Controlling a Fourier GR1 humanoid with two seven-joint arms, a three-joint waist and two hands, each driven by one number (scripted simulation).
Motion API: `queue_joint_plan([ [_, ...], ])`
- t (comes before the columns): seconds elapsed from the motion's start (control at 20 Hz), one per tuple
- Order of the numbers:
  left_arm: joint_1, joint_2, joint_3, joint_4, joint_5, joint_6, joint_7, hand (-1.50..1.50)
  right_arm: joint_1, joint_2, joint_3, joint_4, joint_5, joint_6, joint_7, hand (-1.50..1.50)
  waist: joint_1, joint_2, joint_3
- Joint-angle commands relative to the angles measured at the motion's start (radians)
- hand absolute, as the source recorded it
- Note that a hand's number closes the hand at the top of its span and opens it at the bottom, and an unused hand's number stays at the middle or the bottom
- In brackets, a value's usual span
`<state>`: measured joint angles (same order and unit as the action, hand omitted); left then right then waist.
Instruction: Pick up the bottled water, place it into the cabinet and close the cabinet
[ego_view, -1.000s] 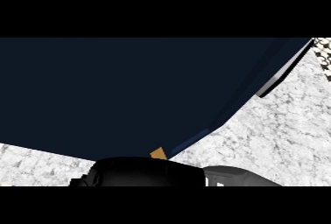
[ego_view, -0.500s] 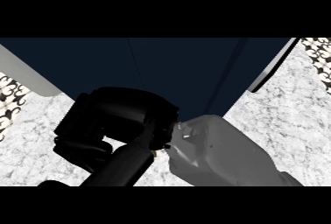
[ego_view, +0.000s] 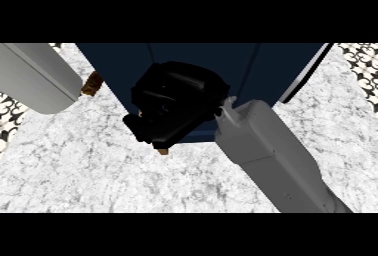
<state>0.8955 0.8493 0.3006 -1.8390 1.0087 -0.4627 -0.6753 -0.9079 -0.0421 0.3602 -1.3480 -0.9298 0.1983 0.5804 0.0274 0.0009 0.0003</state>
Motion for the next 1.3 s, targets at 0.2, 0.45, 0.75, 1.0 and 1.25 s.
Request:
queue_joint_plan([
  [0.2,-0.037,-0.095,-0.005,-0.002,-0.066,-0.046,0.029,-1.5,-0.022,-0.032,-0.097,0.166,0.126,0.139,-0.175,1.5,-0.009,0.001,0.0],
  [0.45,-0.008,-0.092,0.068,-0.005,-0.024,-0.1,0.069,-1.5,-0.079,-0.05,-0.137,0.228,0.212,0.144,-0.258,1.5,-0.004,0.0,0.0],
  [0.75,-0.041,-0.114,0.043,-0.019,-0.056,-0.085,0.101,-1.5,-0.22,-0.054,-0.21,0.311,0.263,0.094,-0.308,-1.5,0.006,0.003,-0.001],
  [1.0,-0.093,-0.081,0.053,-0.021,-0.032,-0.053,0.148,-1.5,-0.256,-0.019,-0.198,0.321,0.348,0.0,-0.358,-1.5,-0.002,0.008,-0.001],
  [1.25,-0.109,-0.122,0.01,-0.034,-0.085,-0.062,0.147,-1.5,-0.265,-0.032,-0.227,0.325,0.336,0.009,-0.37,-1.5,-0.001,0.009,-0.001],
])
